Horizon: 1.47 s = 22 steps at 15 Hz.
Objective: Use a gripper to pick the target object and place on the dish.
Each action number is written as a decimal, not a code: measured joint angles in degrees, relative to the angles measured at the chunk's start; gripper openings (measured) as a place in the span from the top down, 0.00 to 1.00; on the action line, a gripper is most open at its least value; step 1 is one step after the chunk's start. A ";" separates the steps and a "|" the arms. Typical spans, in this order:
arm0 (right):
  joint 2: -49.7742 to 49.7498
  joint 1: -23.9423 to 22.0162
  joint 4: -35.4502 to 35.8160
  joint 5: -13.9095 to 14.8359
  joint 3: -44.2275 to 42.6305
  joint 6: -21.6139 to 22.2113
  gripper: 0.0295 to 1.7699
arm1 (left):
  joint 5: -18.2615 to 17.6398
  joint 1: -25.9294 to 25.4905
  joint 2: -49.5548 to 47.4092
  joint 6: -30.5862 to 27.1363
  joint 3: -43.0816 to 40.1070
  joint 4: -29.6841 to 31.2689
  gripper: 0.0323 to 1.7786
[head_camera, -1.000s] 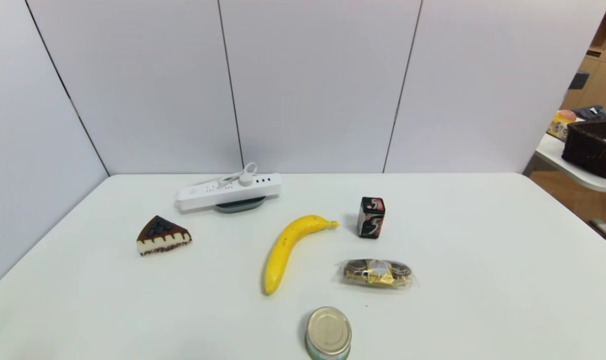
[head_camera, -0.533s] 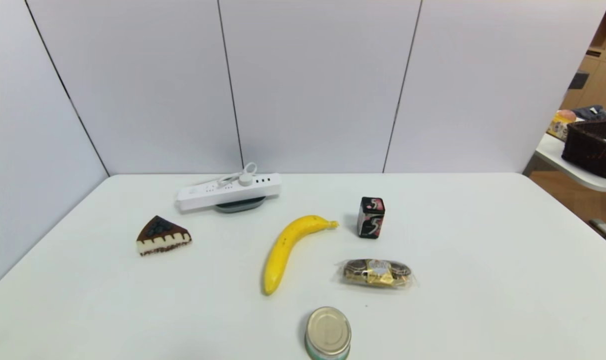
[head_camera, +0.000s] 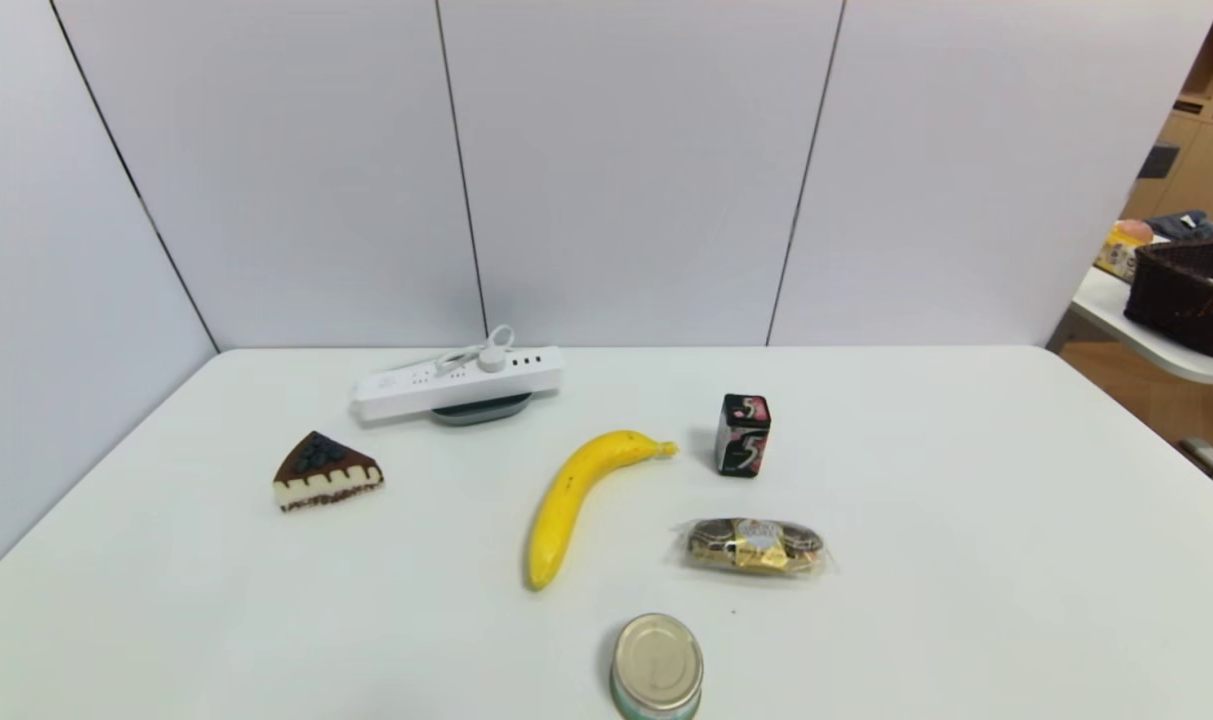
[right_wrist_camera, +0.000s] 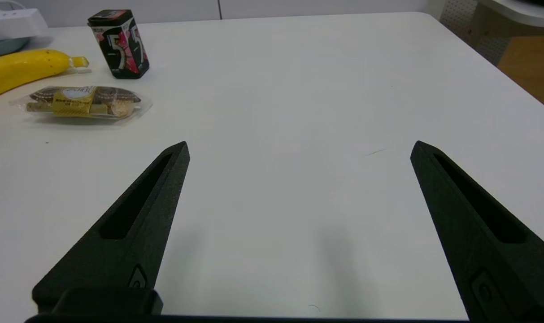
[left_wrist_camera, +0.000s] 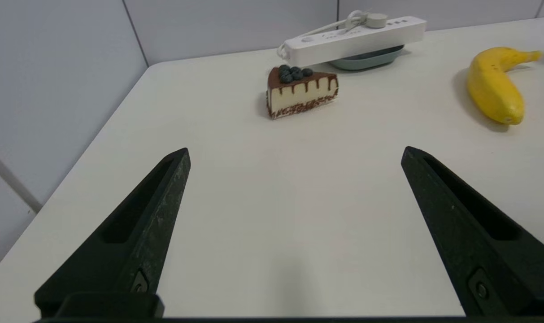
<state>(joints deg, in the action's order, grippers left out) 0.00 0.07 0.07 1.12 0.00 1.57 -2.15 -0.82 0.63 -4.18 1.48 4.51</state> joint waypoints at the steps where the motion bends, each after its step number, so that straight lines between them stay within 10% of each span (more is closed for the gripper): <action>1: 0.00 0.00 0.02 0.00 0.00 0.00 0.03 | 1.90 0.02 -0.30 0.90 -0.71 -1.93 0.05; 22: 0.00 0.00 0.02 0.02 0.00 0.00 0.03 | 3.18 0.05 -0.68 4.86 -1.38 -4.30 0.05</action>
<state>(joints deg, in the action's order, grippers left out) 0.00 0.07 0.10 1.15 0.00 1.57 1.04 -0.77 -0.05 0.68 0.10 0.21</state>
